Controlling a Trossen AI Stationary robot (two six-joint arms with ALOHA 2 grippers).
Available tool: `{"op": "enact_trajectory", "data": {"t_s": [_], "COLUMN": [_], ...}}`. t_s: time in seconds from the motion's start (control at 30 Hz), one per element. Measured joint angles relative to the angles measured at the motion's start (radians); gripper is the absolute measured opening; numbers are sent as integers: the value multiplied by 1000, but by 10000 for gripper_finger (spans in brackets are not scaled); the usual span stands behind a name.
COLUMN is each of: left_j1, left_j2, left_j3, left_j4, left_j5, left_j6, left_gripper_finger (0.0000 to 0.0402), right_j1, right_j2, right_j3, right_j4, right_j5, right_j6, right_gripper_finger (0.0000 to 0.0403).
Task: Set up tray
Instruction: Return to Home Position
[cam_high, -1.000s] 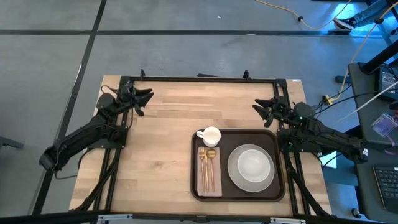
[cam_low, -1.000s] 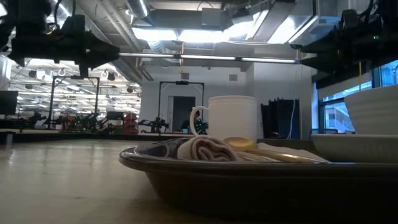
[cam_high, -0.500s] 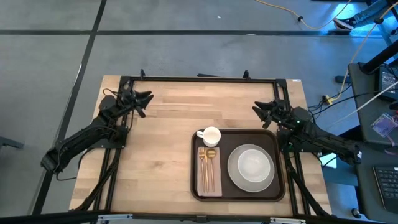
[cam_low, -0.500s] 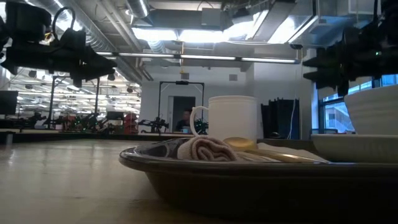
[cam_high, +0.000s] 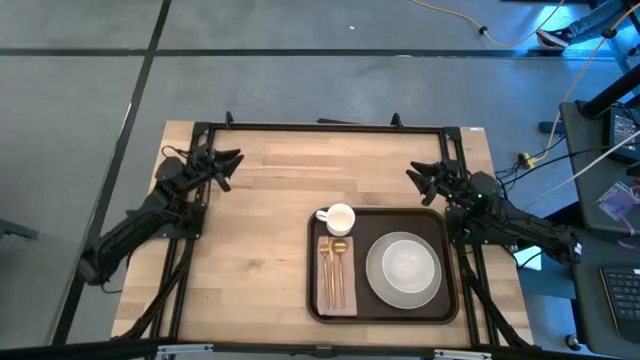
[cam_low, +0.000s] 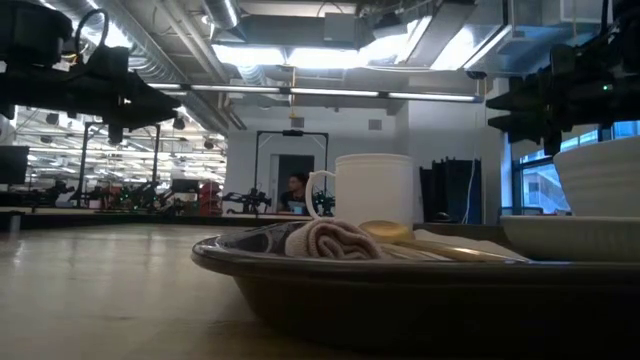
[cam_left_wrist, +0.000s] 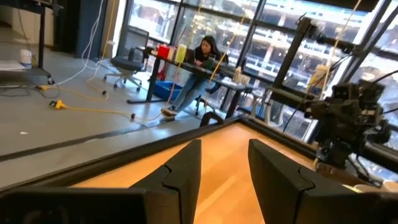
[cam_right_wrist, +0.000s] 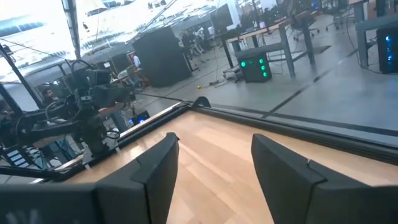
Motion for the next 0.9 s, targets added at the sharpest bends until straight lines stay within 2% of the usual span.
{"op": "enact_trajectory", "data": {"t_s": [0.13, 0.4, 0.67, 0.9], "left_j1": [0, 0, -2, -2], "left_j2": [-106, -108, -93, -93], "left_j3": [0, 0, 0, 0], "left_j4": [-75, -110, -114, -113], "left_j5": [-11, -78, -95, -95], "left_j6": [-5, 34, 144, 144], "left_gripper_finger": [127, 127, 127, 127], "right_j1": [0, 0, 0, 0], "right_j2": [0, 1, 2, 2], "right_j3": [0, 0, 0, 0], "right_j4": [0, 0, -1, -1], "right_j5": [0, -3, -4, -4], "right_j6": [-9, -27, -163, -119], "right_gripper_finger": [204, 204, 204, 204]}}
